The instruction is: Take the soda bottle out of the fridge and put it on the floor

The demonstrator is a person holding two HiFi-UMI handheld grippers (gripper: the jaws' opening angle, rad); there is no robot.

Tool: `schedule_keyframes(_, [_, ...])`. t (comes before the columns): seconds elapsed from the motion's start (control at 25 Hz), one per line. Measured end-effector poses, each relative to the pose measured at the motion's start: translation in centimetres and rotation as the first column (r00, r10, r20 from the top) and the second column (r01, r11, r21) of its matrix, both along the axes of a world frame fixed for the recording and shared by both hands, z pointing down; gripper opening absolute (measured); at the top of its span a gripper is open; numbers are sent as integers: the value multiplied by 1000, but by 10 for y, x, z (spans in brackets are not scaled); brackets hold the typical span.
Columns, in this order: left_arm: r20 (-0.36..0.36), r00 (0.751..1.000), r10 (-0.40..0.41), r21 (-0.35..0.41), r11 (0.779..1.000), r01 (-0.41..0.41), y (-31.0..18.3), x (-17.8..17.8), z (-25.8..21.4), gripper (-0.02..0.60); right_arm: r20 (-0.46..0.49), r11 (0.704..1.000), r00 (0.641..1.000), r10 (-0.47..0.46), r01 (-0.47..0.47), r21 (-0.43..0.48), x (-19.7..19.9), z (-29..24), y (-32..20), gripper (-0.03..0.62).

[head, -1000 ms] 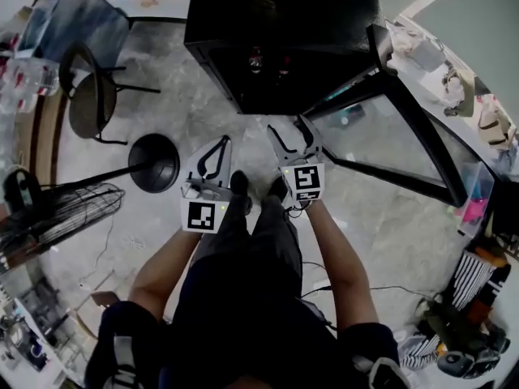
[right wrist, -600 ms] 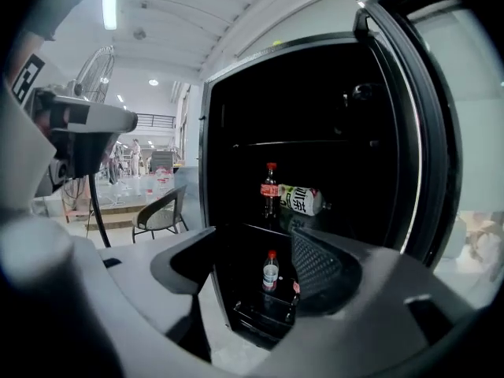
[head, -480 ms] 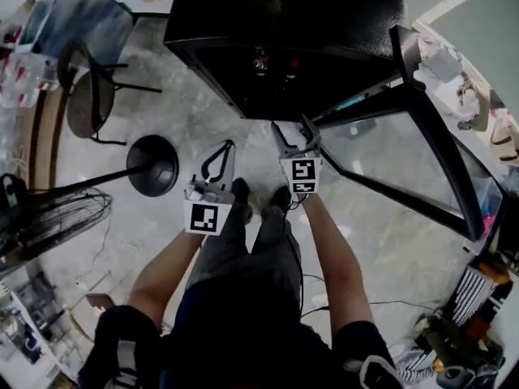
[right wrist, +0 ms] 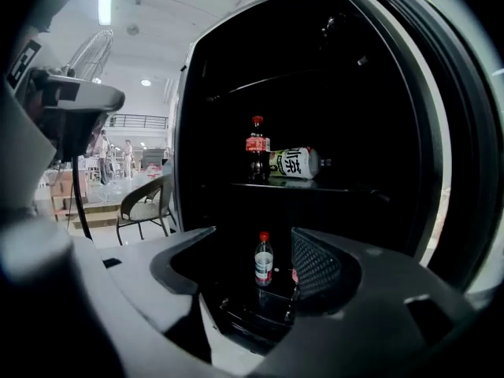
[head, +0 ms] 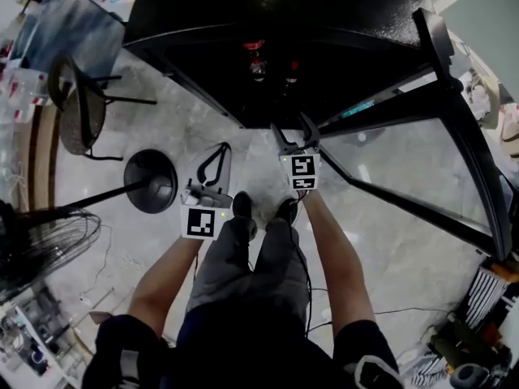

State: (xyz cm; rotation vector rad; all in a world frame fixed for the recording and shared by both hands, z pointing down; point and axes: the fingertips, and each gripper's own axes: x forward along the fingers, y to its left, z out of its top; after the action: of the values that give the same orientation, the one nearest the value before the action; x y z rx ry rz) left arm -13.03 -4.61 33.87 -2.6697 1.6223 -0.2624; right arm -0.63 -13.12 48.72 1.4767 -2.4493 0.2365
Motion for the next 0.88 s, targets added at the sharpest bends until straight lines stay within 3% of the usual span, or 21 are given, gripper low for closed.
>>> schedule_keyframes(0.28, [-15, 1000, -9, 4, 1000, 9, -6, 4, 36, 23, -26, 997, 999, 48, -49, -54, 11, 64, -26, 311])
schedule_keyframes(0.48, [-40, 999, 3, -3, 1000, -3, -7, 6, 65, 23, -32, 997, 997, 74, -75, -32, 15, 102, -53, 311])
schedule_keyframes(0.88, [-22, 998, 66, 1, 998, -66, 2, 9, 114, 23, -47, 988, 987, 154, -154, -7, 34, 165, -129, 311])
